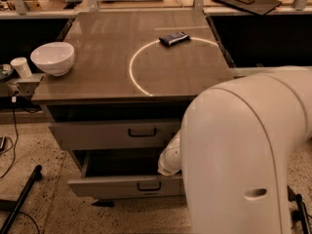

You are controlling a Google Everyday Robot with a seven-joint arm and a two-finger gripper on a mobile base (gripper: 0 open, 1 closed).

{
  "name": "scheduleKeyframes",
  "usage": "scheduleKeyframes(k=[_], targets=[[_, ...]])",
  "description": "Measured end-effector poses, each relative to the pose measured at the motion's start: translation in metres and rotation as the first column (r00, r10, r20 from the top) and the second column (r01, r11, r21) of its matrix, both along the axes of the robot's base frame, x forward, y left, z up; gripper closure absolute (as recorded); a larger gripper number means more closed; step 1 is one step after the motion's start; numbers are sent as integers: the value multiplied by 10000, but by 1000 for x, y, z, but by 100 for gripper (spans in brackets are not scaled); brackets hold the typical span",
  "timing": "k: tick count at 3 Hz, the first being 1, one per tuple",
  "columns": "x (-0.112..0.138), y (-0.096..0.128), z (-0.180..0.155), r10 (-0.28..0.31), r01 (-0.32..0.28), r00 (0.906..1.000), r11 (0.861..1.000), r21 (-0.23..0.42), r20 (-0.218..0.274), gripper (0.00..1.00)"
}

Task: Open middle drawer

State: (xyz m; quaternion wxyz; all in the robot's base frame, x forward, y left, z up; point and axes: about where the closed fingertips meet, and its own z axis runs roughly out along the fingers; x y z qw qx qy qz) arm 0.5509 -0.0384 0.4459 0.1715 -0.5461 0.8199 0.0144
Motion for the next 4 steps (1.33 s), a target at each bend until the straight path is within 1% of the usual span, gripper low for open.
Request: scheduleKeyframes(k=[1,2,3,4], targets=[[-9,-5,-18,42,-49,9994,9998,-198,-342,100],[-15,-18,-20,-161,143,9986,9992,-362,-512,100],[-28,-45,-27,-644,589,9948,9959,-692,-791,100],[-43,-64,-23,-962,891,9910,9929,-783,-928,100]])
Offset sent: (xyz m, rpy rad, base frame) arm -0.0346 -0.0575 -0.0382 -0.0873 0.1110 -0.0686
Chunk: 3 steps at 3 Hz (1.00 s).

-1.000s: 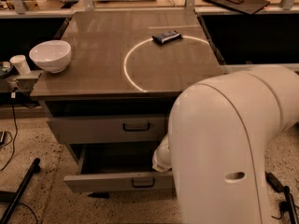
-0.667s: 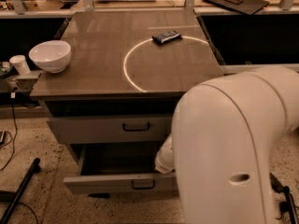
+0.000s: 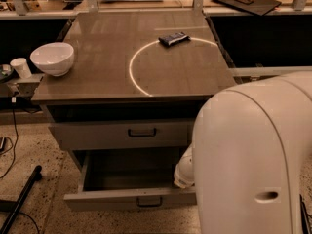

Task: Open middle drawer

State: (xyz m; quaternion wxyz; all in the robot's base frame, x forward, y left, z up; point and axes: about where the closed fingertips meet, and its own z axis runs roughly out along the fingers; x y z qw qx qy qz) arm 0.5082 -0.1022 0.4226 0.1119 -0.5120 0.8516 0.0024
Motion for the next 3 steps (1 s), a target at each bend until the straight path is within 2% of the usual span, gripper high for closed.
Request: scheduleKeyframes(k=[1,2,3], targets=[[-19,-10,11,97,-97,10000,9999,101,-4,100],[-42,-14,35,305,-311,9994,9983,483,131,100],[-64,11,56,523,-499,9986,9856,1614,-110,100]])
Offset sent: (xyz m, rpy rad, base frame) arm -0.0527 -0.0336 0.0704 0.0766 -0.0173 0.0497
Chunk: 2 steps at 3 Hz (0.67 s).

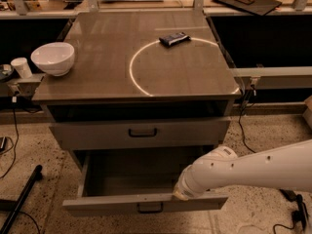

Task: Open middle drawer

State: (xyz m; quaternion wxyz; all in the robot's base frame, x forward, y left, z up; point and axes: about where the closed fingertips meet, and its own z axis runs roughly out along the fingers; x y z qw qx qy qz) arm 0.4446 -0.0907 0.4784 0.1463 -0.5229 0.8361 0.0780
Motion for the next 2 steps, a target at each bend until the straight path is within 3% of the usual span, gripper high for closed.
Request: scheduleKeyframes(k=[1,2], targets=[[-8,12,20,505,-491,9985,9965,680,-188,100],[-11,8,22,1116,-1113,9938,9920,600,-16,73]])
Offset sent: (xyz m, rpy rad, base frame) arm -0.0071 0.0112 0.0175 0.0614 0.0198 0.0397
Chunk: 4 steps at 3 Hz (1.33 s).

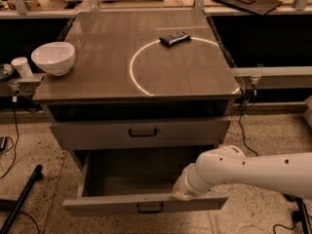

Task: Open middle drawer

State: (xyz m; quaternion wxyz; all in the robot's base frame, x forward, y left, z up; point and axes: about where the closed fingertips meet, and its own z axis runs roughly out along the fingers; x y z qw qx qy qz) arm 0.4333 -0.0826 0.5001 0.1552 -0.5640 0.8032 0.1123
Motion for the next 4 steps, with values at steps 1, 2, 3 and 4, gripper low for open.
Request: scheduleKeyframes(k=[1,2,3,4], targets=[[0,0,0,0,0,10000,10000,0,0,50],[0,0,0,0,0,10000,10000,0,0,27],[0,0,0,4,-4,10000,10000,0,-3,0],[0,0,0,4,-4,10000,10000,0,-3,0]])
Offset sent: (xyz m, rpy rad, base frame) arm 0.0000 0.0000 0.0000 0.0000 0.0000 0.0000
